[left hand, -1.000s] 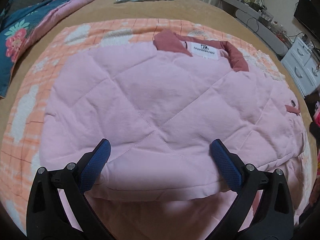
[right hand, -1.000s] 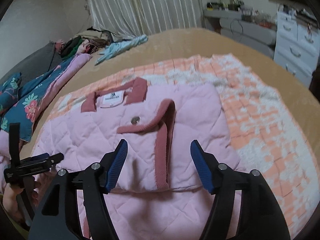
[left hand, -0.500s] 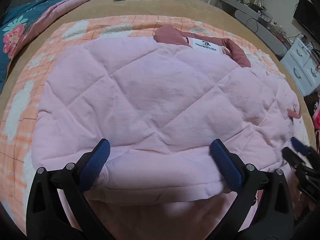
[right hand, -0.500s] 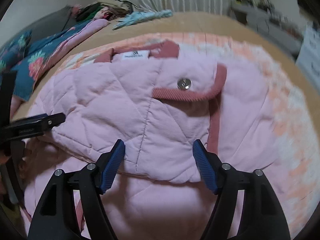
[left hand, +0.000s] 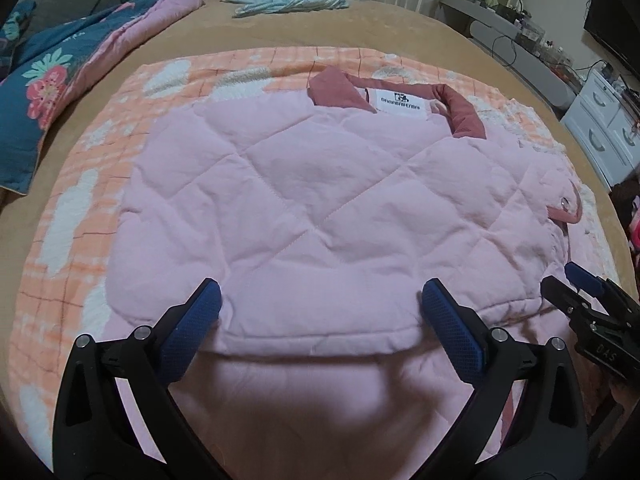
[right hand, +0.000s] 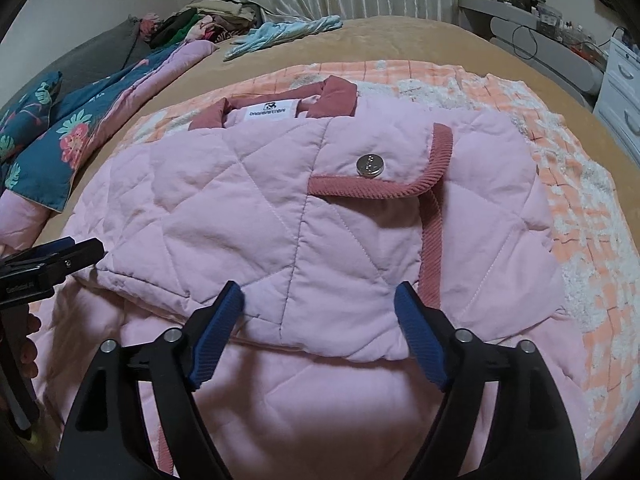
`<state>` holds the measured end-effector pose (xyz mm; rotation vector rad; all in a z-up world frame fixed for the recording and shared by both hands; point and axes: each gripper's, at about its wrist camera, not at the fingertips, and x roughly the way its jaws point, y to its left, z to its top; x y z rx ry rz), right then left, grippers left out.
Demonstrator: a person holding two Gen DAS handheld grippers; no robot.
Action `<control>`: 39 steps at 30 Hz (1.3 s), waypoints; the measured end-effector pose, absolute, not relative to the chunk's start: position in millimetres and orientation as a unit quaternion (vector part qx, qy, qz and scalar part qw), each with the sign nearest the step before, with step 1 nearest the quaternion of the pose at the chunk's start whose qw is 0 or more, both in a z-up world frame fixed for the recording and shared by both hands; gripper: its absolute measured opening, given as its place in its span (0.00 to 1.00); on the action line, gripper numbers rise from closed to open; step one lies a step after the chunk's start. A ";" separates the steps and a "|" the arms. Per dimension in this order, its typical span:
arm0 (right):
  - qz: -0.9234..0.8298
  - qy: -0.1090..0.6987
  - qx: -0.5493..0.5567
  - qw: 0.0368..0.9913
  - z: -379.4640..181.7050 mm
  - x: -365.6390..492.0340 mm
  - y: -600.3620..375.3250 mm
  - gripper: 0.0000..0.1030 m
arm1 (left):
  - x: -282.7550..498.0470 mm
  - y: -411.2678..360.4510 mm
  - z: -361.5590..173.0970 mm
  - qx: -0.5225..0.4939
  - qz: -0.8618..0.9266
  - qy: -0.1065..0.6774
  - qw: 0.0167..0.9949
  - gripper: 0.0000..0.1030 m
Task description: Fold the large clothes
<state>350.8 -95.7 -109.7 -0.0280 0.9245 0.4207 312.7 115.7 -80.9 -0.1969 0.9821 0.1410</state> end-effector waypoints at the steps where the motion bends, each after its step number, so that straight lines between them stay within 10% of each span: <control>1: 0.202 0.442 -0.015 0.874 -108.3 349.4 -95.3 0.80 | 310.7 115.3 -78.7 -0.097 0.066 0.471 0.874 0.92; 39: 0.198 0.330 -0.029 0.922 -31.2 298.9 -117.7 0.96 | 252.4 94.3 3.6 -0.095 0.073 0.415 0.902 0.92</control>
